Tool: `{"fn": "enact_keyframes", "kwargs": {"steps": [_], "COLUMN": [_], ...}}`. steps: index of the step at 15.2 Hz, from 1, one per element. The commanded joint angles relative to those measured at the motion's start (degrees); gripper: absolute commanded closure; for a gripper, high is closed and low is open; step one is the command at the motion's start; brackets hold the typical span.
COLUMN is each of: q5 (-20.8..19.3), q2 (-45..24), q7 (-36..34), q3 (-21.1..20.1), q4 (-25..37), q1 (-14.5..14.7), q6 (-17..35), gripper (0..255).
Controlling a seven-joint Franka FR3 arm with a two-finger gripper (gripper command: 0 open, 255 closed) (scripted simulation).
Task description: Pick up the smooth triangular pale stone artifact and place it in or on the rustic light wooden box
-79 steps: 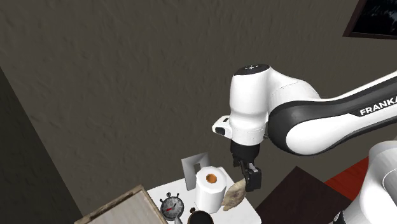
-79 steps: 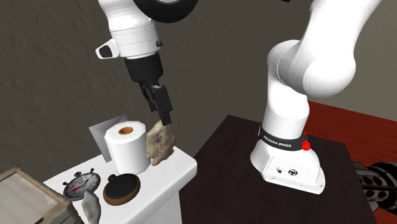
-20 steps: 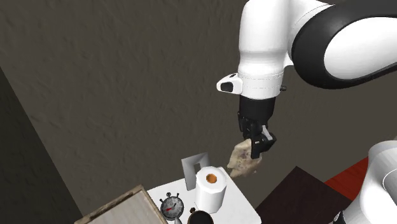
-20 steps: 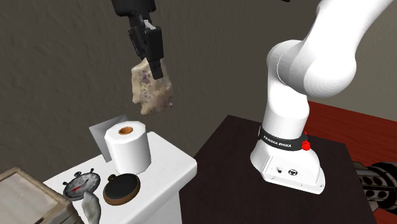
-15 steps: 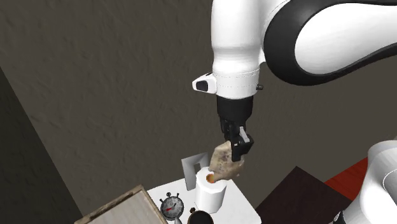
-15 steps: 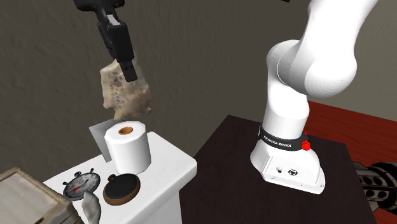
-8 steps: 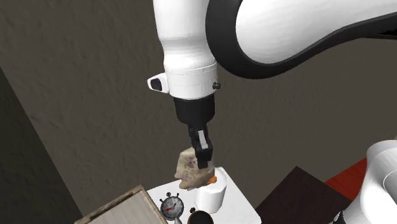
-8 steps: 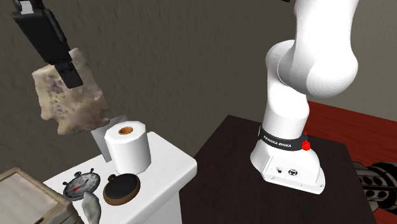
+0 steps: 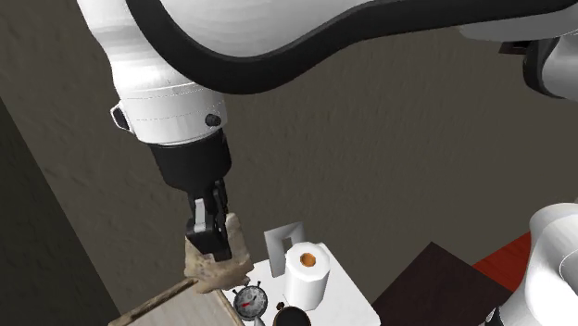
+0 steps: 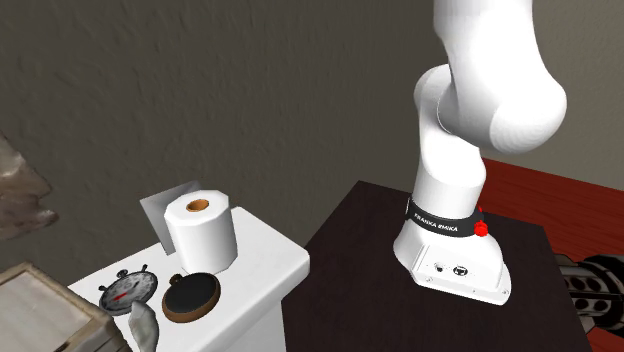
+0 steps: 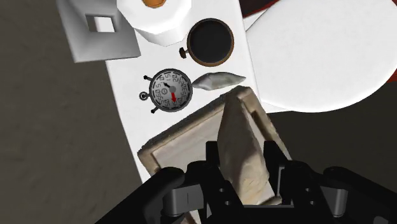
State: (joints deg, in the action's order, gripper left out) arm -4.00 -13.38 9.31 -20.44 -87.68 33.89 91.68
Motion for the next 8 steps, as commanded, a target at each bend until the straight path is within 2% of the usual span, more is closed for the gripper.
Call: {"fn": "enact_keyframes", "kwargs": {"steps": [1, 5, 8], "q5": [-1.6, -4.9, -4.6], "q2": [-5.0, -16.4, -15.7], "q7": [-1.5, -3.9, -3.9], "q3": [-0.3, -0.2, -0.2], "q4": [7.1, 24.8, 21.3], "q1": [1.5, 6.1, 5.7], "q6": [-2.4, -9.0, -6.3], "gripper": [255, 255, 255]}}
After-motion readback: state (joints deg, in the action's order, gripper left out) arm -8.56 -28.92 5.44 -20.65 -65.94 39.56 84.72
